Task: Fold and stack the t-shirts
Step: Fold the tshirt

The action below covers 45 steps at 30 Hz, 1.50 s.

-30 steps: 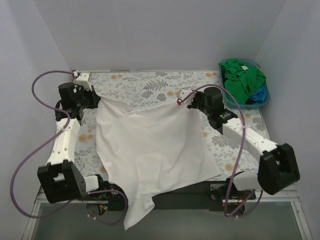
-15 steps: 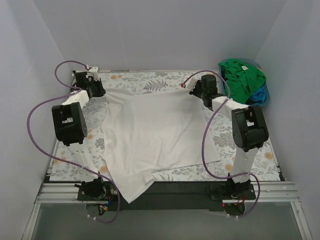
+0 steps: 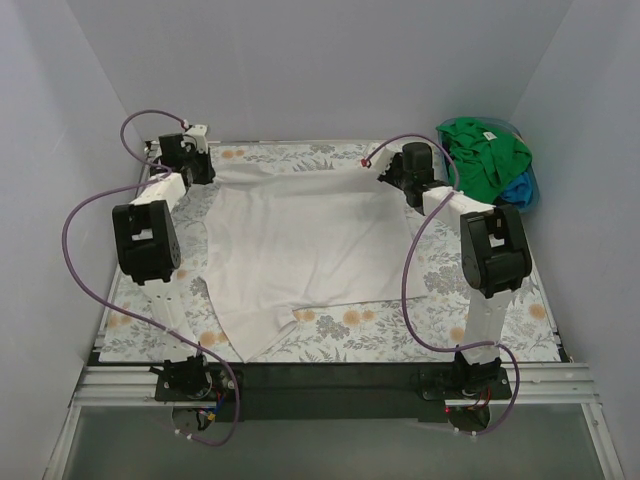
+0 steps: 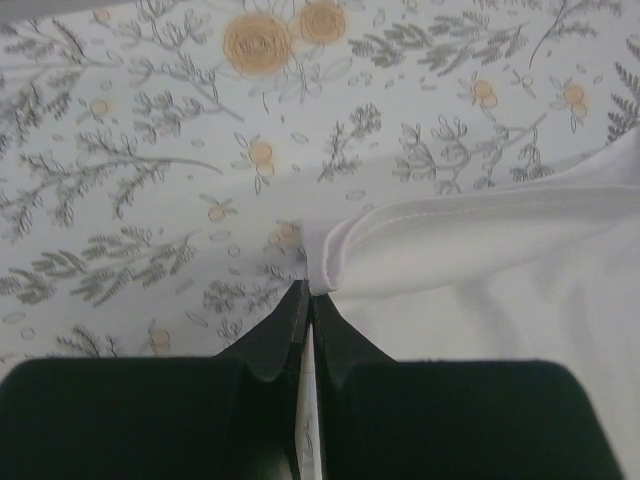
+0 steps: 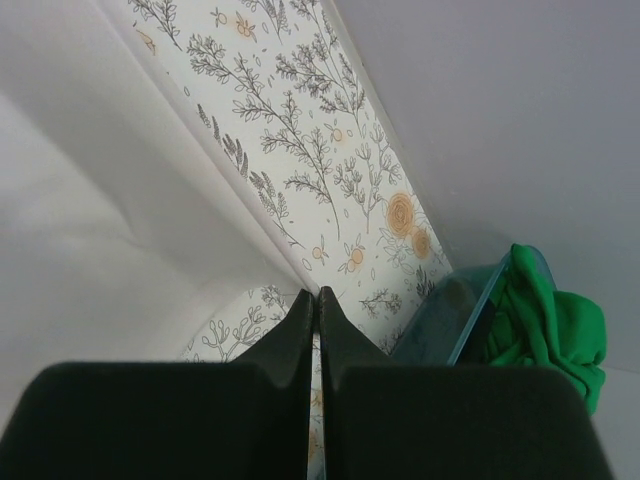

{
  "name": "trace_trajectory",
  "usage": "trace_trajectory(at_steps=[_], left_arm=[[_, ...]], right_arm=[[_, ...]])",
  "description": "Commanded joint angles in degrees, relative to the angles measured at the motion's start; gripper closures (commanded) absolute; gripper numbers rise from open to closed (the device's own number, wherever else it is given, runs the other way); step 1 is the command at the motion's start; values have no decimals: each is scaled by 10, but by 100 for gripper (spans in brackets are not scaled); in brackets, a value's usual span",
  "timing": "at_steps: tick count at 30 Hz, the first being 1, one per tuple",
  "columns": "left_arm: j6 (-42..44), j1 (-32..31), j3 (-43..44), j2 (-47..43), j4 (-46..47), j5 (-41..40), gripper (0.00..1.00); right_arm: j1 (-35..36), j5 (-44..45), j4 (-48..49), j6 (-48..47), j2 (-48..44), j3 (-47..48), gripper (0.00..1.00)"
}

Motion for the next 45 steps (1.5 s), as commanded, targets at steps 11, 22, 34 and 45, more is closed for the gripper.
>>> trace_trajectory(at_steps=[11,22,34,45], left_arm=[[55,-22,-247,-298,-38,-21,100],[86,-22,-309,-314,-46,-69,100],[105,-23,-337,-313,-50,-73,100],[112,-23,-377,-316,-62,-72,100]], right_arm=[[-20,-60,-55,-9,-66,-29,99],[-19,-91,-125,-10,-115,-80,99],[-16,-91,-164,-23,-131,-130,99],[-10,-76,-171,-28,-104,-130,99]])
